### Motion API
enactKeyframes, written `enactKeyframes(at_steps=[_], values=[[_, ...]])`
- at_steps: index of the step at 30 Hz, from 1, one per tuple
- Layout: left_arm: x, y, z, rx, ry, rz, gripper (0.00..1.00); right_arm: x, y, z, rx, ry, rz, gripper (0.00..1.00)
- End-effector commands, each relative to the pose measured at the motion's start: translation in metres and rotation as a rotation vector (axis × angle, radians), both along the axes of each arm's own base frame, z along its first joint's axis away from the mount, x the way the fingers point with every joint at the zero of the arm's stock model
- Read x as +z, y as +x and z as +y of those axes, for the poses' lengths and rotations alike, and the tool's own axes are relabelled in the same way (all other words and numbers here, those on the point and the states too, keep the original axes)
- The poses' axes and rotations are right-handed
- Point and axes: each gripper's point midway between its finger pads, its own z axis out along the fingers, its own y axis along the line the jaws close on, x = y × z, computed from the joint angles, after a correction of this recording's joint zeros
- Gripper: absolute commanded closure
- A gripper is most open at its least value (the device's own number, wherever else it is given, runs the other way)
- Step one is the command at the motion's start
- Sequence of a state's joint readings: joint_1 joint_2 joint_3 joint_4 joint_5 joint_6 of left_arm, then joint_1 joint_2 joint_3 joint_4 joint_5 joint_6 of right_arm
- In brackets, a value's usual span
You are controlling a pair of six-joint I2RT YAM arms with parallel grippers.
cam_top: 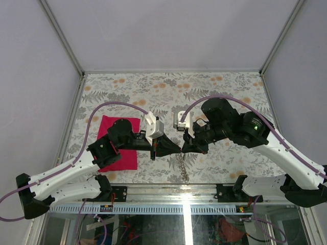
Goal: Put the keys on the keyring
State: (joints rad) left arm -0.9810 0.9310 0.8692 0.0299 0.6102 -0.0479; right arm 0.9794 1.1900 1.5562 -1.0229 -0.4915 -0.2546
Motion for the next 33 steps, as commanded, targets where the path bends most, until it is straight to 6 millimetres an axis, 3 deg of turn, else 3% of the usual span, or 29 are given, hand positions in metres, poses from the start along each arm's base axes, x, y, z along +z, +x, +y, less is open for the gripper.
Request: enactKeyframes(at_steps=[1,7,18,26,33], values=[[0.012,0.005,0.001,0.032,-0.014,-0.018,1.00,0.030,-0.004,0.009,0.021,0.142,-0.055,1.00],[0.016,0.014,0.006,0.105,-0.022,-0.002,1.00,0.034,0.002,0.010,-0.025,0.182,-0.072,1.00],[0.019,0.011,0.008,0.101,-0.035,-0.010,1.00,0.043,-0.003,0.013,-0.003,0.240,-0.081,1.00],[0.020,0.008,0.009,0.082,-0.039,-0.023,0.78,0.042,-0.008,0.014,0.028,0.248,-0.071,1.00],[0.021,0.006,0.011,0.073,-0.044,-0.041,0.72,0.043,-0.010,0.013,0.036,0.251,-0.072,1.00]])
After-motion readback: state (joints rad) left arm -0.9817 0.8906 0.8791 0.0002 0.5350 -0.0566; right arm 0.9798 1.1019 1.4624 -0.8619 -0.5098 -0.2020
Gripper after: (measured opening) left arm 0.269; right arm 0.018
